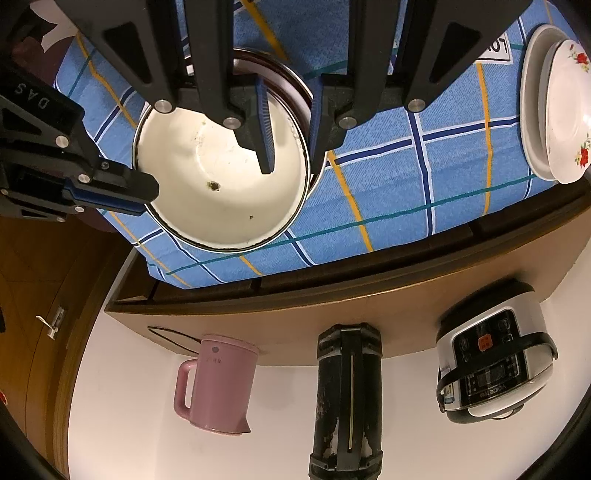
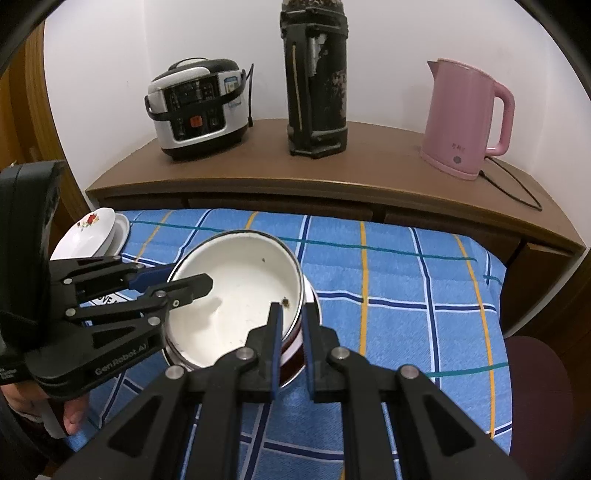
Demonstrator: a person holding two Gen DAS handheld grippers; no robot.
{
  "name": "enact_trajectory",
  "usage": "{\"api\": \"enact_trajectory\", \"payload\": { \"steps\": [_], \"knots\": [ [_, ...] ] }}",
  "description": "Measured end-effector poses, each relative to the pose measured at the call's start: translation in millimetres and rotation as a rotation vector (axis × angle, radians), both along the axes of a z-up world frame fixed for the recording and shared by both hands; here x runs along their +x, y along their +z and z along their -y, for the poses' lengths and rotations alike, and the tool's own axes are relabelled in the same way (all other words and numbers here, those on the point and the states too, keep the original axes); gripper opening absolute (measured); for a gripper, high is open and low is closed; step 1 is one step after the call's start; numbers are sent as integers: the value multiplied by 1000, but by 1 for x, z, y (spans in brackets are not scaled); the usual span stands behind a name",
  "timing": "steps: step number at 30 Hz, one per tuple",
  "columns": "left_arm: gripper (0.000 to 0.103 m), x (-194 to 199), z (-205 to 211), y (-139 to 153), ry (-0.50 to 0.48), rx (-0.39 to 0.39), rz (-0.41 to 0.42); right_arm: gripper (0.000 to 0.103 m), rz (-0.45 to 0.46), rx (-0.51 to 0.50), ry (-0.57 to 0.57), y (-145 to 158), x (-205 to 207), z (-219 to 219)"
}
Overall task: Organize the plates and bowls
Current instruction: 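Lower the cream bowl into the pink bowl with both grippers, then loosen both grippers and regrip the rim of the whole bowl stack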
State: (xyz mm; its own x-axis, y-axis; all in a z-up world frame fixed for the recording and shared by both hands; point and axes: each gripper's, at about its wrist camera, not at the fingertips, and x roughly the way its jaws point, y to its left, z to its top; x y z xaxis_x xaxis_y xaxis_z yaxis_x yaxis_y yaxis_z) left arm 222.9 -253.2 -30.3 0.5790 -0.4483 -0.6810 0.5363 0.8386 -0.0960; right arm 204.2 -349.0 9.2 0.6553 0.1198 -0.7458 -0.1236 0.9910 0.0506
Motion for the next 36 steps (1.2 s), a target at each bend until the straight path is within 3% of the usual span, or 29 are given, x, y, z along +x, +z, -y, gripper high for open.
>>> {"api": "enact_trajectory", "payload": {
  "steps": [36],
  "knots": [
    [20, -1, -1, 1, -29, -32, -6, 11, -14, -14, -8, -5, -1, 4]
  ]
}}
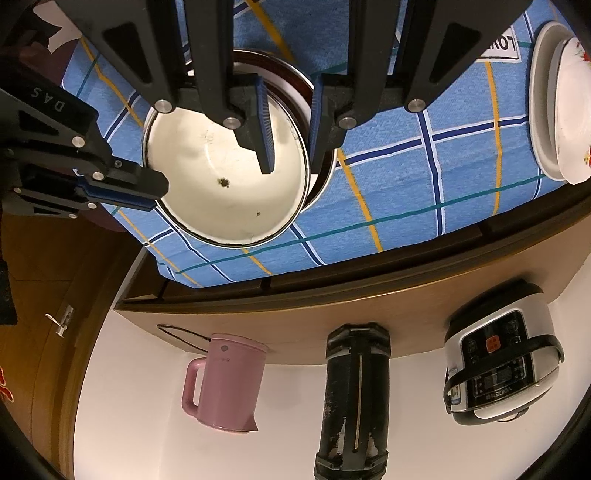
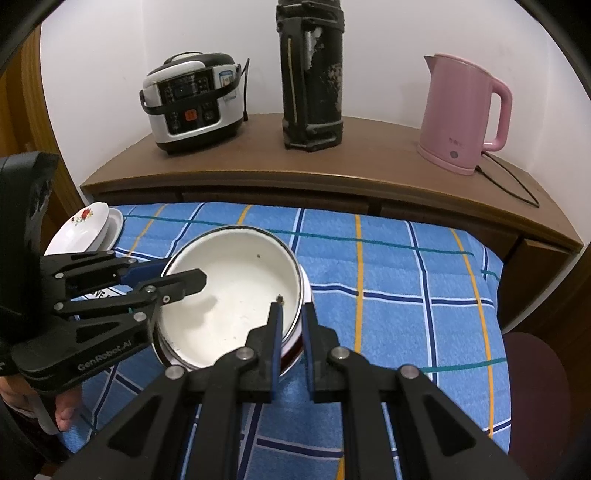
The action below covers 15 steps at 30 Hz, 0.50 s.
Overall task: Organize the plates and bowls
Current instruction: 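Loosen both grippers and regrip the rim of the whole bowl stack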
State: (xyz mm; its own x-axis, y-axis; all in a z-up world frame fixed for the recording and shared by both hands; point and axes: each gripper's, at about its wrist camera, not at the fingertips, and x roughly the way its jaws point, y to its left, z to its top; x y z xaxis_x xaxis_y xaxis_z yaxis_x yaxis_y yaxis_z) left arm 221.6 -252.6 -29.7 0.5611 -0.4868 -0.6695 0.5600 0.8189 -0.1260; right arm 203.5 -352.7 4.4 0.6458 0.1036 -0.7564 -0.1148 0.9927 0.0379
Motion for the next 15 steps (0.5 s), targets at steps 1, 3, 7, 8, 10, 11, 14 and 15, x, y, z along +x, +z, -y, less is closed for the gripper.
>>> {"api": "enact_trajectory", "payload": {
  "steps": [1, 3, 7, 8, 10, 11, 14, 15],
  "knots": [
    [20, 0, 0, 0, -1, -1, 0, 11, -1, 0, -1, 0, 0, 0],
    [20, 0, -1, 0, -4, -5, -1, 11, -3, 0, -1, 0, 1, 0],
    [20, 0, -1, 1, -8, -9, -1, 11, -6, -2, -1, -1, 1, -1],
    [20, 0, -2, 1, -8, -11, -2, 11, -7, -2, -1, -1, 1, -1],
    [20, 0, -2, 1, -10, -15, -4, 11, -6, -3, -1, -1, 1, -1],
    [20, -1, -3, 1, -10, -16, -4, 11, -6, -3, -1, -1, 1, -1],
    [20, -1, -3, 1, -10, -17, -3, 11, -7, -4, 0, -2, 1, -1],
    [20, -1, -3, 1, -10, -17, -2, 11, -7, -3, 0, -2, 1, -1]
  ]
}}
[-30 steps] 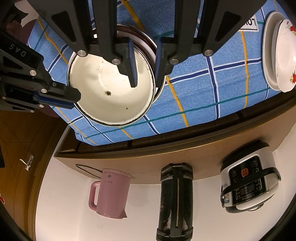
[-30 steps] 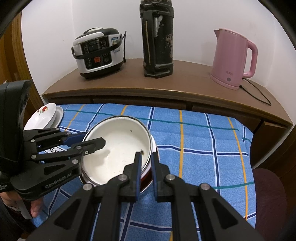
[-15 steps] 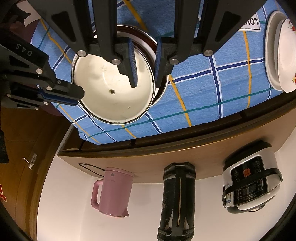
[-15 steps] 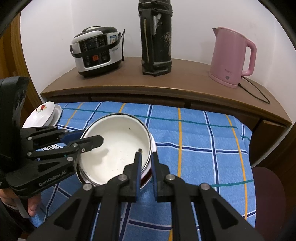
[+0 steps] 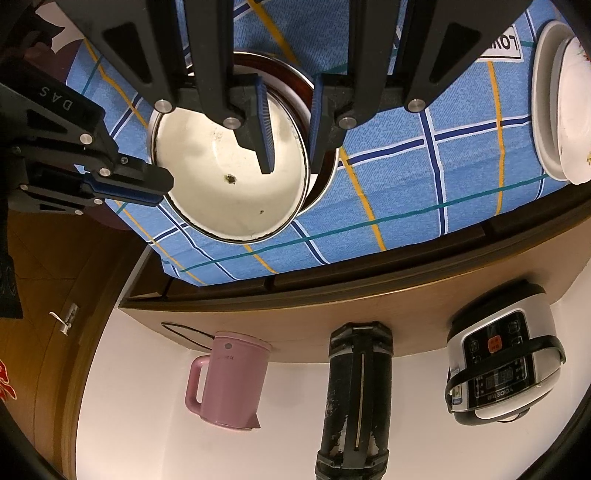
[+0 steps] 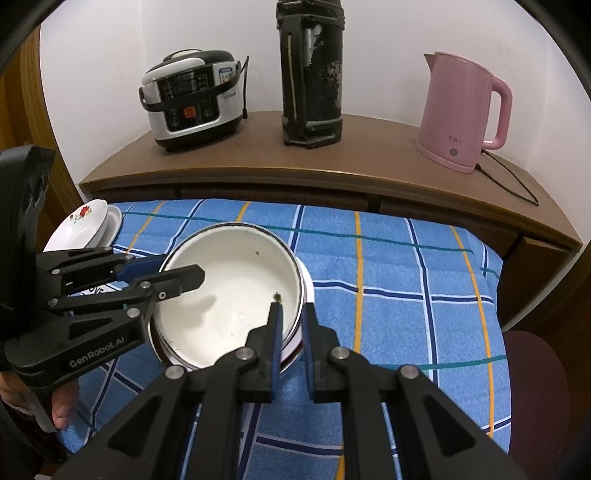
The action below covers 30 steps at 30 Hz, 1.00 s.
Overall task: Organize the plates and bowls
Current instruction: 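Loosen both grippers and regrip the rim of the whole bowl stack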
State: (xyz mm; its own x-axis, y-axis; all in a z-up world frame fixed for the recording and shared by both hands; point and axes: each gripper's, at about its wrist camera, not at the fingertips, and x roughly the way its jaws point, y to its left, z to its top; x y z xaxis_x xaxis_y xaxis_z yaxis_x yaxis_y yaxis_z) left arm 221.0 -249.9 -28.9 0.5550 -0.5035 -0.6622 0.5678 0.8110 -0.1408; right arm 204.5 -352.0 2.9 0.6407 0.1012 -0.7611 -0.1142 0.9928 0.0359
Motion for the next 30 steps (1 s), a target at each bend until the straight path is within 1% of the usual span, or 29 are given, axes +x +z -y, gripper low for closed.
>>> {"api": "enact_trajectory", "payload": {
  "steps": [30],
  "knots": [
    [20, -2, 0, 0, -8, -10, 7, 11, 2, -12, 2, -3, -1, 1]
  ]
}}
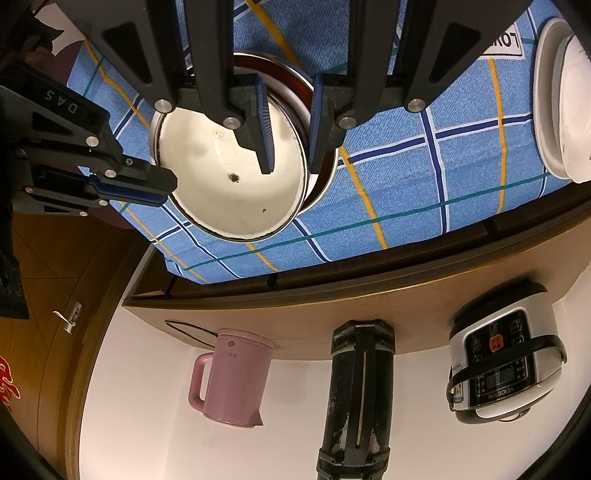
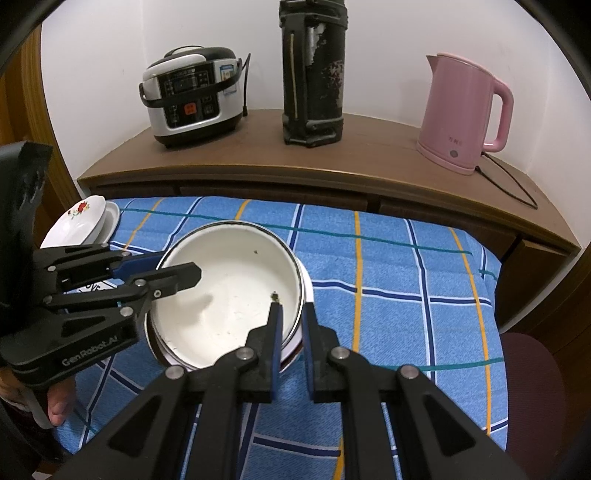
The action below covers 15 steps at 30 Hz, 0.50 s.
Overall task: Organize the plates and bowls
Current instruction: 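Loosen both grippers and regrip the rim of the whole bowl stack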
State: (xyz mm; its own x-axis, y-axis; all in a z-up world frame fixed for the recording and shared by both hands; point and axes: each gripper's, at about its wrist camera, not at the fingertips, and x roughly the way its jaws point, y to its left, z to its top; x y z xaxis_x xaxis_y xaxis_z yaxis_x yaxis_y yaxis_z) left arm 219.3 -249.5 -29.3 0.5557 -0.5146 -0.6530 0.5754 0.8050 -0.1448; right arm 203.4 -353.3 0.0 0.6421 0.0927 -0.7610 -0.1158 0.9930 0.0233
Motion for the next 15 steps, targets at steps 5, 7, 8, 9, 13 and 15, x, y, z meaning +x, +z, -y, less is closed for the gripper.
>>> {"api": "enact_trajectory", "payload": {
  "steps": [5, 7, 8, 9, 13, 15],
  "knots": [
    [20, -1, 0, 0, -2, 0, 5, 11, 0, -8, 2, -1, 1, 0],
    [20, -2, 0, 0, -6, -7, 6, 13, -1, -6, 1, -1, 0, 0],
    [20, -3, -1, 2, -8, -15, 11, 13, -2, -3, -2, -1, 0, -1],
    [20, -4, -3, 3, -9, -24, 20, 13, -1, 9, 0, -1, 0, 0],
    [20, -5, -6, 7, -3, -49, 37, 15, 12, 20, 4, 1, -2, -2],
    [20, -3, -6, 6, 3, -47, 32, 21, 15, 26, 4, 2, -3, -3]
  ]
}}
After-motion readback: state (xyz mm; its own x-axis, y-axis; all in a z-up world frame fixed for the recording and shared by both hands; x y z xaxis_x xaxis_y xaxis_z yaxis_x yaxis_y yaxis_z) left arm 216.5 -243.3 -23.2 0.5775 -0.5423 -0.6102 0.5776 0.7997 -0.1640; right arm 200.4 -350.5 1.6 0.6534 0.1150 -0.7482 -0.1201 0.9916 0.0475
